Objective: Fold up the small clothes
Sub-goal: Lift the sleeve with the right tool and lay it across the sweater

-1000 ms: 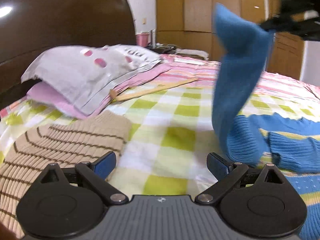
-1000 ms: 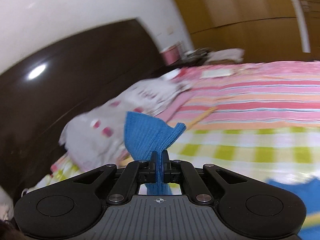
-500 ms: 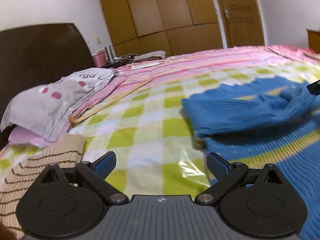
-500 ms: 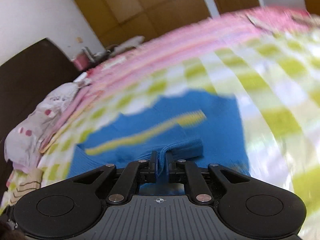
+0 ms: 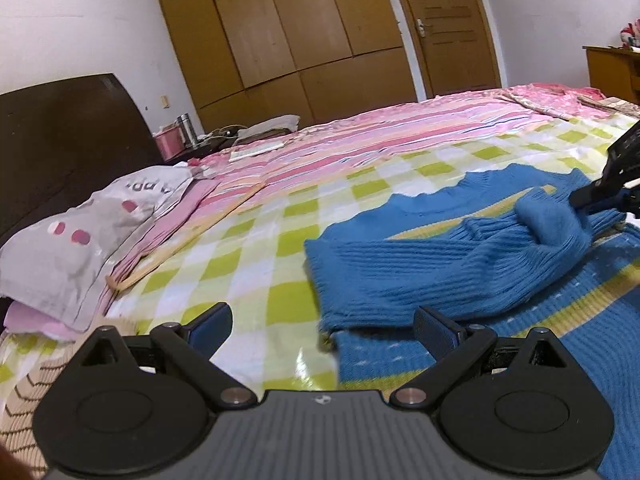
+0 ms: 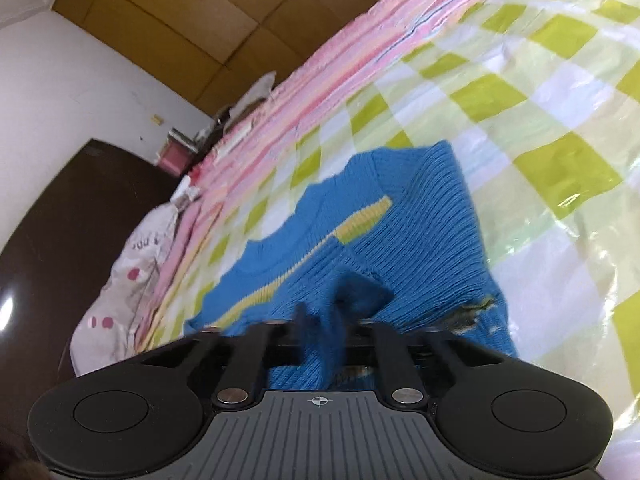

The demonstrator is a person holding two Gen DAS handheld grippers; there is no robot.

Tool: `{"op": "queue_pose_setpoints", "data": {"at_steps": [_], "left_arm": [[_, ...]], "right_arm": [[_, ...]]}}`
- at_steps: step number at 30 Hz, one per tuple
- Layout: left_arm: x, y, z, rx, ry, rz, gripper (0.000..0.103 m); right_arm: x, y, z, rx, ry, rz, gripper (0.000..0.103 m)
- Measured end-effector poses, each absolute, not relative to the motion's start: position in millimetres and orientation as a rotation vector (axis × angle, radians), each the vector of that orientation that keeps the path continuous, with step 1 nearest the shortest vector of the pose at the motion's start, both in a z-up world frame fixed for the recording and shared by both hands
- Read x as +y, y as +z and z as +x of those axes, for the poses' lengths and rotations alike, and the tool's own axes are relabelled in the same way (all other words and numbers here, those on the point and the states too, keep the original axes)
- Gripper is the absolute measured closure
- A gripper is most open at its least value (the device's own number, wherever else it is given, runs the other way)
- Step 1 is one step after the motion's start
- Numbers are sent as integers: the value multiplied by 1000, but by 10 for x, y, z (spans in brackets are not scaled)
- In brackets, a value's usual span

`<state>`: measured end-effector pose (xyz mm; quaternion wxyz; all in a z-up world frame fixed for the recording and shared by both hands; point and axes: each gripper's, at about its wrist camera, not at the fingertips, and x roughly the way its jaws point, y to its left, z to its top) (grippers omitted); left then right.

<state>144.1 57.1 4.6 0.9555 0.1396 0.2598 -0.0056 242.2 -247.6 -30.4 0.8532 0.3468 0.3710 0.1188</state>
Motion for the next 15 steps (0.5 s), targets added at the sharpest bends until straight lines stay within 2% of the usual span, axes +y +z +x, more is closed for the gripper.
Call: {"op": "queue_pose_setpoints", "data": {"at_steps": [4,10,13,15], "left_arm": [[529,120,1517,532,-26,271,0],[583,347,1633,462,-8,197,0],[580,279,1716,466,3,180,0],[551,140,1815,517,8,187,0]], "right_arm": [[-2347,-38,2554,735,295,725,99],[-2374,654,2395,453,390,717,99],[-2510,504,2153,427,323,672,99],[-2558,149,2170,542,212,616,99]]}}
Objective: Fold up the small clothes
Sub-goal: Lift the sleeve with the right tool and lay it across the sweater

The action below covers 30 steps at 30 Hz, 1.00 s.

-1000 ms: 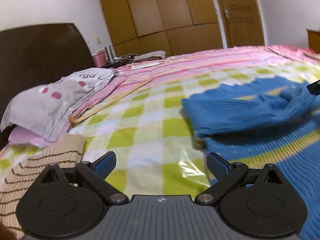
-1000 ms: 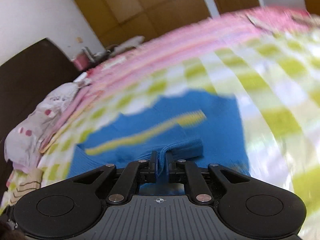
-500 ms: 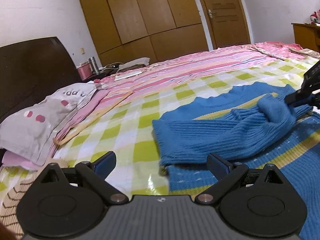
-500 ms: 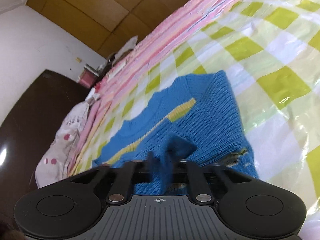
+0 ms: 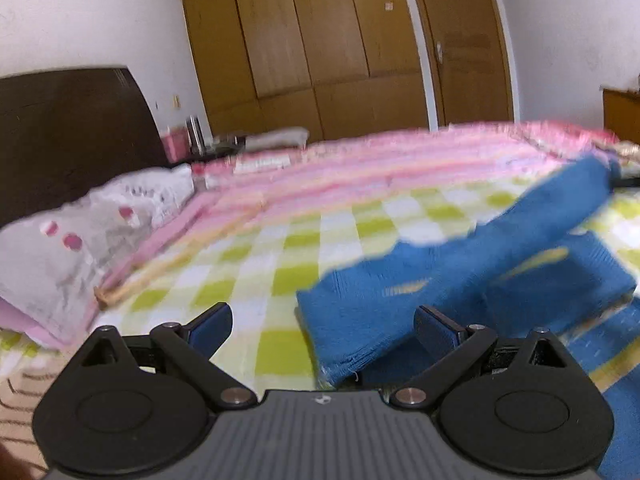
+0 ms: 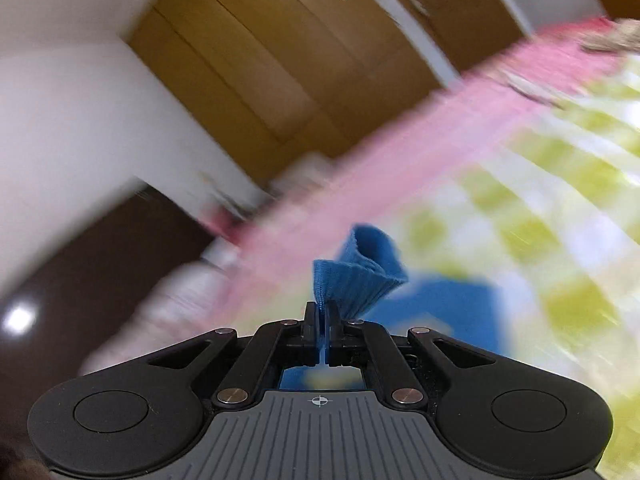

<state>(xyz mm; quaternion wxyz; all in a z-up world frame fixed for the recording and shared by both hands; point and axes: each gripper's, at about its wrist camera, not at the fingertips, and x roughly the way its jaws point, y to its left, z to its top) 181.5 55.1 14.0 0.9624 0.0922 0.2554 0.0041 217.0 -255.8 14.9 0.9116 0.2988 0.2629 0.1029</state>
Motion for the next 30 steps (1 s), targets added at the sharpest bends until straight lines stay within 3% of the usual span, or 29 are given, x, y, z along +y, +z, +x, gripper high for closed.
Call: {"op": "queue_pose_setpoints", "data": {"at_steps": [3,5,17,24,30], "left_arm": [[500,-52,1865,603,5,236,0],[504,-90,1812,614,-10,259,0],[400,91,1976,549,-9,241,0],[319,-202,2254,700,21,299,0],[435,-181,2081,688,14,277,0]], "right_arm": [[-2659,-342,2238,724,98,620,99],[-2725,-463,2184,749,100,660,98],[-2555,-65,2151,642,83,427,95],[-2440,-301,2416,806,60,331,92],[-2441,-145,2280,761,71,292,91]]}}
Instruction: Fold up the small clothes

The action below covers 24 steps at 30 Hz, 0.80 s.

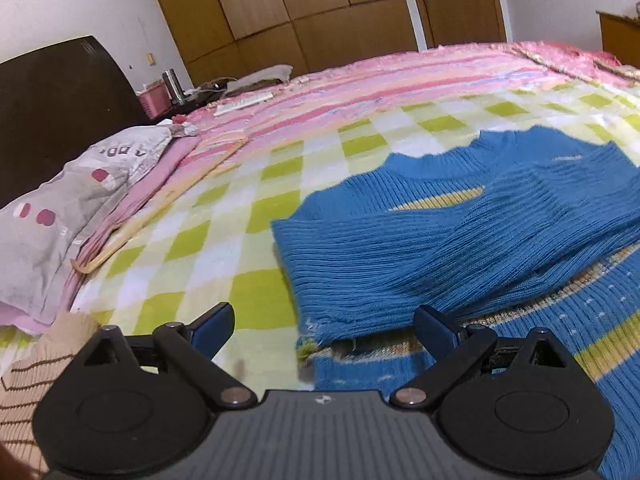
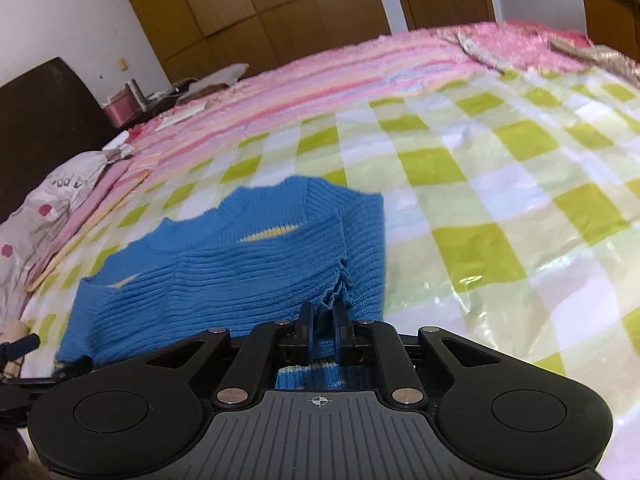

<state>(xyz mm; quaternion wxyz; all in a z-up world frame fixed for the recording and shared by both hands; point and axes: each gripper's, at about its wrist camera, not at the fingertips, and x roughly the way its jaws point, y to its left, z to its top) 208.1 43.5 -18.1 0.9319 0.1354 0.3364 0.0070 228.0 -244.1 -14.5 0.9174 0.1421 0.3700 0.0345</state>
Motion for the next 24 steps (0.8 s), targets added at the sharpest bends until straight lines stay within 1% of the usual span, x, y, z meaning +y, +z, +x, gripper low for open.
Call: {"op": "queue_pose_setpoints", "data": {"at_steps": [5,8,11,13,21,24], "left_arm": [[470,-212,2098,749,37,264,1],[482,-175,2004,748,21,255,1],[523,-40,1774,718,-12,243,1],[566,49,1604,707,-31,236,1],[760,268,700,712,-103,217,1],[821,224,388,764,-122,216,1]], "right_arm": [[-2407,-205,2254,849,77,252,89],[-2407,-89,2128,827,93,259,88],[-2428,98,1913,794,129,264,86],[-2443,210,1744,781,153,263,82],[-2527,482,887,807,224,193,82],[-2575,483,596,849,242,182,82]]}}
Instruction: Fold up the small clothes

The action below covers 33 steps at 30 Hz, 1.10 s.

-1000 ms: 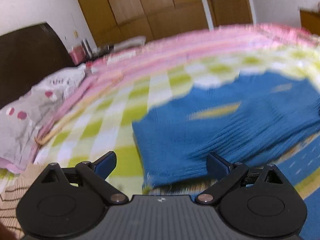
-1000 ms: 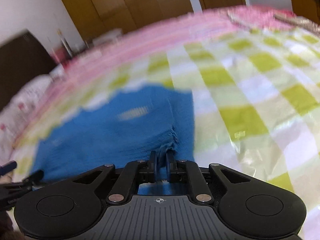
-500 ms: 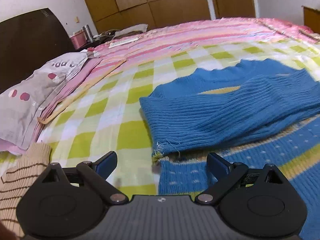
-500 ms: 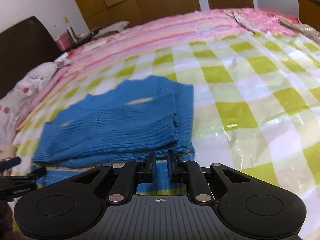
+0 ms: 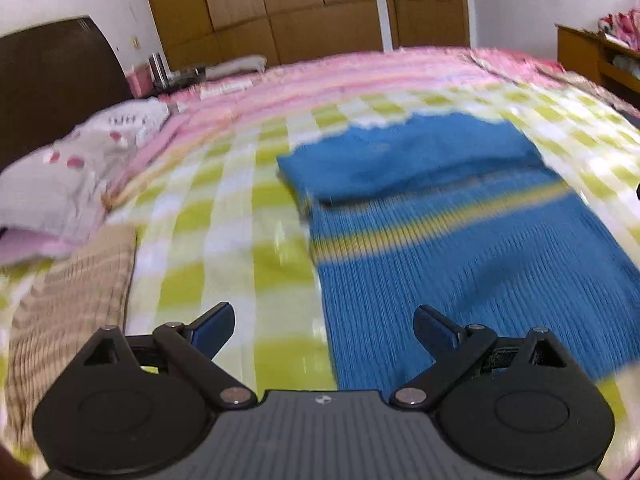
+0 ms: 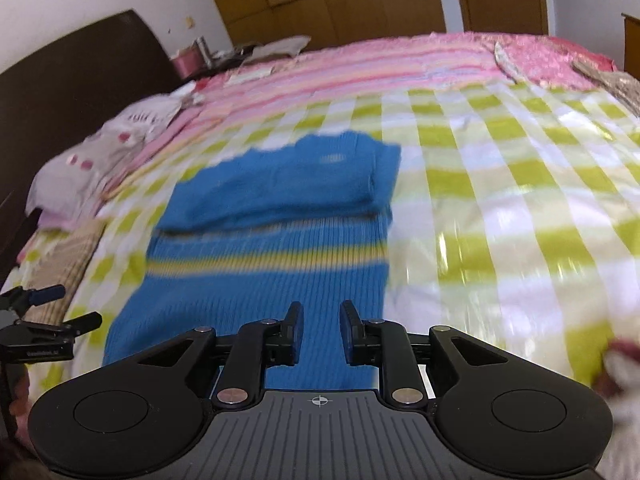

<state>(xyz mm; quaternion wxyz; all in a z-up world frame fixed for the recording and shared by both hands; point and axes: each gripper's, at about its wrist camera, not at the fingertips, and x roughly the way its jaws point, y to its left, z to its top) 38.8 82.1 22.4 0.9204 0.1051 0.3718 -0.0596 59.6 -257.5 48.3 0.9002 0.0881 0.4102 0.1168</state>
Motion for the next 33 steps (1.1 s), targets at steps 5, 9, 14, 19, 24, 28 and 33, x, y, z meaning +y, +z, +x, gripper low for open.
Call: {"op": "queue_pose_setpoints", "data": {"at_steps": [5,9,14,19,24,28,33], "left_arm": [[837,18,74,838,-114,233,2],[840,-103,52,884,-121,167,3],[829,-196,78,914,-120,113,6],[811,-192,67,911,-147,86,8],[826,-167,54,901,-149,87,8],[886,-93,56,878,-134,70,8],[936,-100,90,887,-105,60,8]], "right_arm": [[-2564,319,221,925,274,147,72],[-2564,78,76,988,264,155,71],[-2605,-139,9,1031,259,234,71],[-2670,-220,-21,1031,234,251,70],[-2708,-221,9,1033,263,312,68],[-2689,-272,62,1039,298,361,69],[-2771,-283,112,1034,297,419,96]]}}
